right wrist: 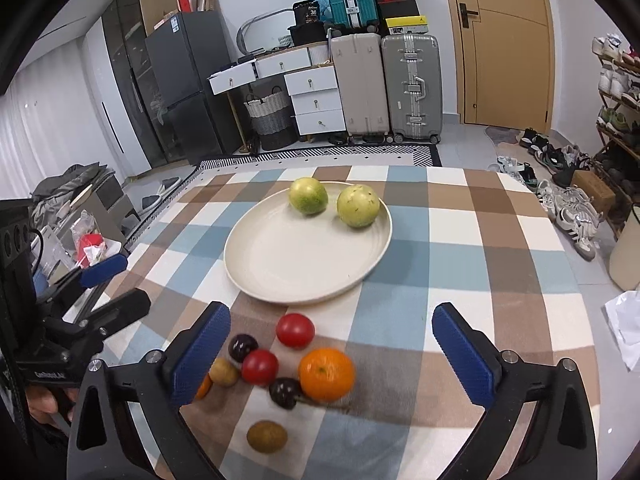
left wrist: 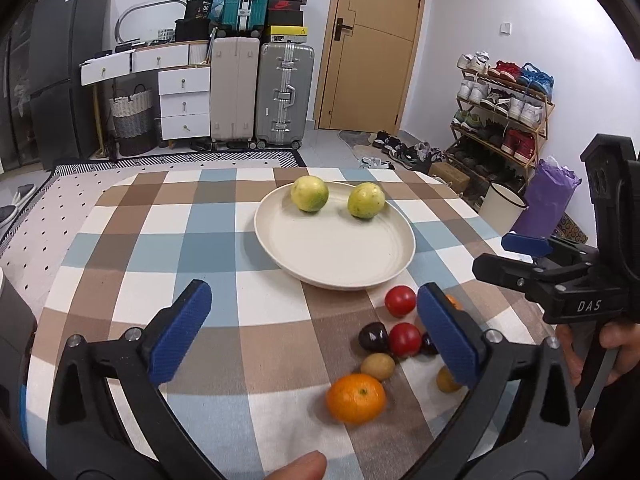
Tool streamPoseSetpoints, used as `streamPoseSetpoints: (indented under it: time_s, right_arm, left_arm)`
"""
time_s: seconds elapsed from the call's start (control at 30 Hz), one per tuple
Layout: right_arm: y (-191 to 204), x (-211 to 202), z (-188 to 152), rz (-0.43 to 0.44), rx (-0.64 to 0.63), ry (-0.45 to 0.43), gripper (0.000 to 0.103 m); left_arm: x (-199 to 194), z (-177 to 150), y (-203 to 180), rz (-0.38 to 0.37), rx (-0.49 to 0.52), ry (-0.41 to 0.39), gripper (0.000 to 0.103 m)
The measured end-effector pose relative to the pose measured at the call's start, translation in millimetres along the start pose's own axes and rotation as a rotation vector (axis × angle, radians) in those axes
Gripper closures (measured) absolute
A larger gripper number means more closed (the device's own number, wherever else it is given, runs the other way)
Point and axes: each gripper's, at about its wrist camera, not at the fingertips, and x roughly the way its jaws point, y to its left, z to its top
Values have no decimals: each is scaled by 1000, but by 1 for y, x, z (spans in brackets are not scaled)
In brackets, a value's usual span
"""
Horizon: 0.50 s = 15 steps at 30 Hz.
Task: Organize fruits
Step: 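Open both grippers and withdraw from the plate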
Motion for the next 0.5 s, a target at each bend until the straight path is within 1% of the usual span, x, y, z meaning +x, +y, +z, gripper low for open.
streamPoseSetpoints:
  time_s: [0.13,0.3,0.5]
  right_arm:
    - [1,-11,-11,-8,6,-3,0]
    - [1,-17,-23,-10,10,15,0]
    - [-1,-13,-36,-24,12,46,0]
  left_arm:
    - [-15,-10,-6,9,10,1,1]
    - [-23,-23,-9,18,12,14,1]
    - [-15,-35,-12,23,23,41,1]
